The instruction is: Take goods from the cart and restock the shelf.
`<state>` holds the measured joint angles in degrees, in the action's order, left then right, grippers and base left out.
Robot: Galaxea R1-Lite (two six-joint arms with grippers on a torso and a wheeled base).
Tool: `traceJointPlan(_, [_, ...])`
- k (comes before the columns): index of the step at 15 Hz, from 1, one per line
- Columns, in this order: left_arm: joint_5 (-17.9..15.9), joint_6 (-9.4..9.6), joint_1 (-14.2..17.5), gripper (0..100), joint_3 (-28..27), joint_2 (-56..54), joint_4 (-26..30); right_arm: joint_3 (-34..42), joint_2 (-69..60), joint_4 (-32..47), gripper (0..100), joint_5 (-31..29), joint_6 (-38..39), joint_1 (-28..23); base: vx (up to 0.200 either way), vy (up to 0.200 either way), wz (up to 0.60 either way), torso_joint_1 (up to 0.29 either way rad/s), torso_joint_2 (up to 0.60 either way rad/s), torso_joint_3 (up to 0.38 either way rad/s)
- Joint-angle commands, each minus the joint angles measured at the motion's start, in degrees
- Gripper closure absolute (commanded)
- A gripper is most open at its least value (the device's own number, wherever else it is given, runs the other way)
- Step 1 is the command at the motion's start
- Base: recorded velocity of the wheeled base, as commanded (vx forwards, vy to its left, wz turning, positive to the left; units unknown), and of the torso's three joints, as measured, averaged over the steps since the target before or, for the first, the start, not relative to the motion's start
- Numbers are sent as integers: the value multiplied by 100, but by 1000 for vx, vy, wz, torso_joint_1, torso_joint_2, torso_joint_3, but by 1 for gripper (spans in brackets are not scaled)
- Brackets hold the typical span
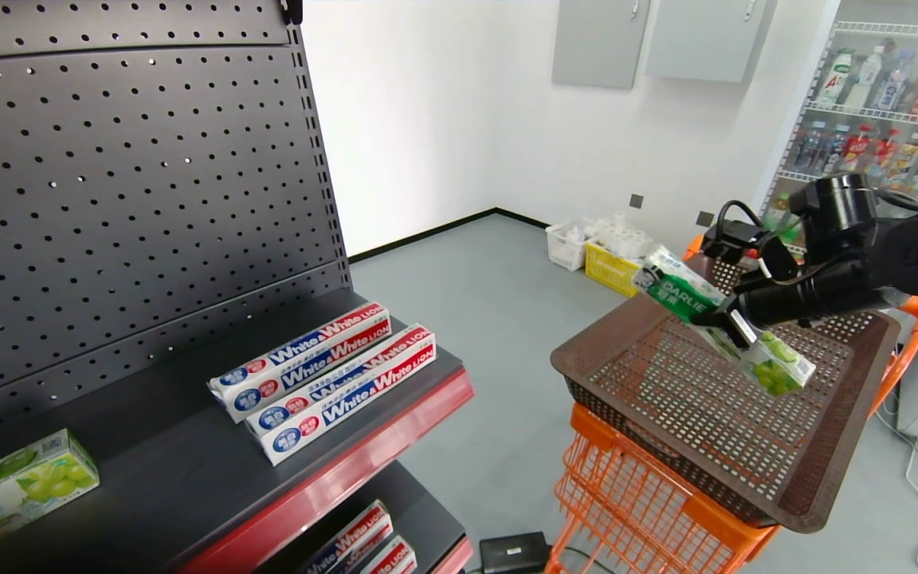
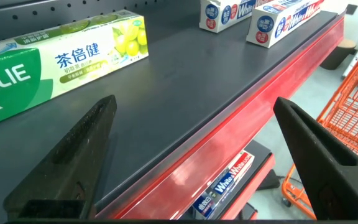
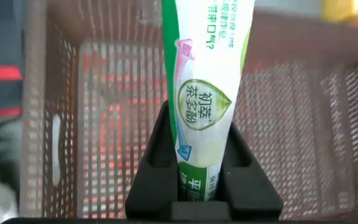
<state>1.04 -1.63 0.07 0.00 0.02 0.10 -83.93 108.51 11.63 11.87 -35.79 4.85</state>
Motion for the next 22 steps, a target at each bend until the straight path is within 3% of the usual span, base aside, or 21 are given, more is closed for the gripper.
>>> traceJointPlan(1, [2, -4, 1, 0, 0, 6, -1, 703, -673, -811, 100, 122, 11, 227, 0, 0, 0, 0, 0, 0])
traceJointPlan(4, [2, -4, 1, 0, 0, 6, -1, 1696, -1227, -1998, 100, 228, 521, 693, 0, 0, 0, 0, 0, 0])
traceJointPlan(6, [2, -4, 1, 0, 0, 6, -1, 2469, -1596, -3316, 100, 228, 1162, 1334, 0, 0, 0, 0, 0, 0])
traceJointPlan(7, [2, -4, 1, 0, 0, 6, -1, 2469, -1596, -3316, 100, 228, 1162, 1334, 0, 0, 0, 0, 0, 0])
traceJointPlan(8, [2, -4, 1, 0, 0, 6, -1, 3199, -1798, -4723, 100, 210, 1619, 1914, 0, 0, 0, 0, 0, 0])
traceJointPlan(9, [2, -4, 1, 0, 0, 6, -1, 3533, -1921, -5162, 100, 193, 1830, 2187, 0, 0, 0, 0, 0, 0])
traceJointPlan(11, [2, -4, 1, 0, 0, 6, -1, 3937, -2387, -5434, 100, 96, 1971, 2635, 0, 0, 0, 0, 0, 0])
traceJointPlan(15, [2, -4, 1, 0, 0, 6, -1, 3858, -2976, -5689, 100, -185, 2349, 2907, 0, 0, 0, 0, 0, 0])
traceJointPlan(20, [2, -4, 1, 0, 0, 6, -1, 4078, -2985, -6788, 100, -203, 3307, 3338, 0, 0, 0, 0, 0, 0])
traceJointPlan(22, [2, -4, 1, 0, 0, 6, -1, 4517, -2967, -7482, 100, -388, 3606, 3461, 0, 0, 0, 0, 0, 0])
